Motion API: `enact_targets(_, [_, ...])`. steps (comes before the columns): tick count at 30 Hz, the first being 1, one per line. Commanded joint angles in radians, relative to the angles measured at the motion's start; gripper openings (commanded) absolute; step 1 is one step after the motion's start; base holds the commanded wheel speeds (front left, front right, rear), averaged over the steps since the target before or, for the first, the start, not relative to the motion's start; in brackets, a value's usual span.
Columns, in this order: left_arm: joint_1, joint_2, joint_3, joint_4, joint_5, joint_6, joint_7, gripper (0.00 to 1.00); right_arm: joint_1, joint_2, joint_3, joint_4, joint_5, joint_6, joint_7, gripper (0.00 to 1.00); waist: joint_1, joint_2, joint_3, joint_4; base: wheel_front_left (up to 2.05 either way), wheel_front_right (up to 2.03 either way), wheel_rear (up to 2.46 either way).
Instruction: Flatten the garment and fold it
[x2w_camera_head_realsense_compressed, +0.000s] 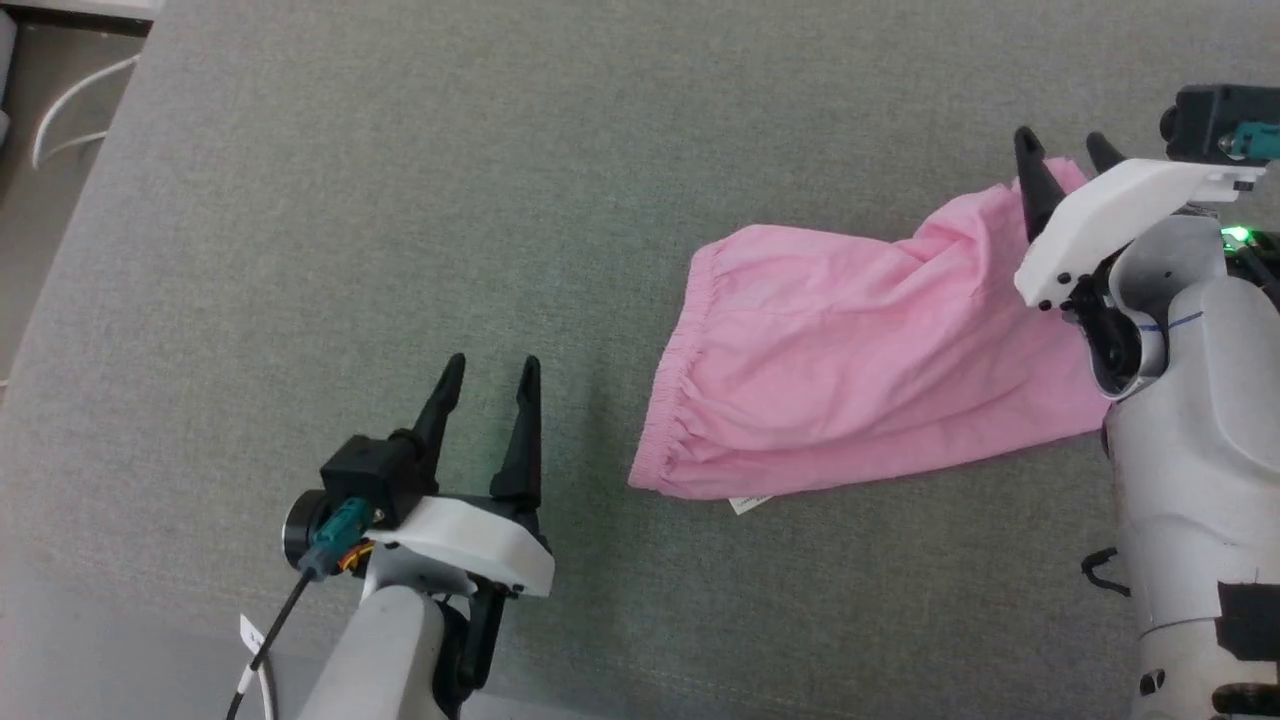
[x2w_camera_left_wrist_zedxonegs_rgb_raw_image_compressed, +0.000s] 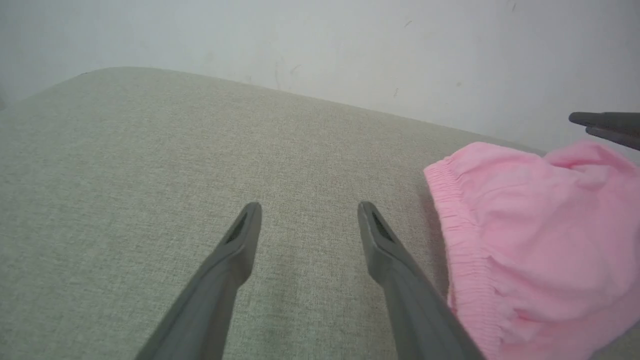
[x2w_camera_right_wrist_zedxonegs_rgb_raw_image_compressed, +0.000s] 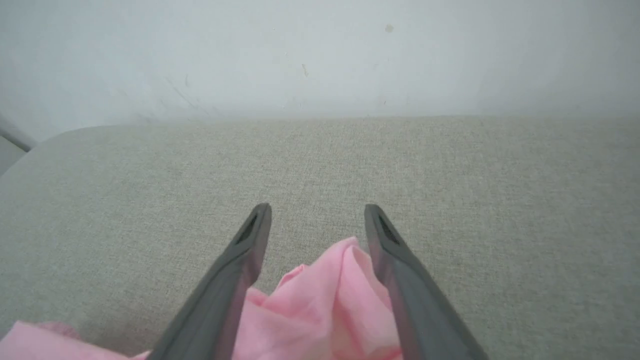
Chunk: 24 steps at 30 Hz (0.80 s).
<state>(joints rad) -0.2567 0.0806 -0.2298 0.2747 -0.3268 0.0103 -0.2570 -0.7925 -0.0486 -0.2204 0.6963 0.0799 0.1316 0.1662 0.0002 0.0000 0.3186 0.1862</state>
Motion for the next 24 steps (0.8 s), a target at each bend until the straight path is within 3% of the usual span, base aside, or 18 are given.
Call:
enact_targets(1, [0.006, -0.003, -0.006, 0.004, 0.014, -0.012, -0.005, 1.00, 0.015, -0.002, 0.009, -0.006, 0.018, -0.001, -0.037, 1.00, -0.0002, 0.0000, -0.032, -0.015, 0.00, 0.00, 0.00])
enact_targets(8, [0.053, 0.028, -0.077, 0.030, 0.062, -0.085, -0.005, 1.00, 0.236, -0.019, 0.100, -0.175, 0.063, -0.001, -0.231, 1.00, -0.0002, 0.0000, -0.136, -0.053, 0.00, 0.00, 0.00])
enact_targets(13, [0.083, 0.056, -0.152, 0.060, 0.080, -0.115, 0.021, 1.00, 0.447, -0.020, 0.120, -0.344, 0.066, -0.001, -0.281, 1.00, -0.0002, 0.0000, -0.182, -0.091, 0.00, 0.00, 0.00])
enact_targets(19, [0.097, 0.064, -0.151, 0.114, 0.069, -0.091, 0.080, 1.00, 0.622, -0.004, 0.108, -0.495, 0.077, -0.001, -0.264, 1.00, -0.0002, 0.0000, -0.200, -0.136, 0.00, 0.00, 0.00])
enact_targets(24, [0.084, 0.053, -0.132, 0.159, 0.044, -0.060, 0.132, 1.00, 0.688, -0.002, 0.127, -0.530, 0.141, -0.001, -0.267, 1.00, -0.0002, 0.0000, -0.189, -0.168, 0.00, 0.00, 0.00])
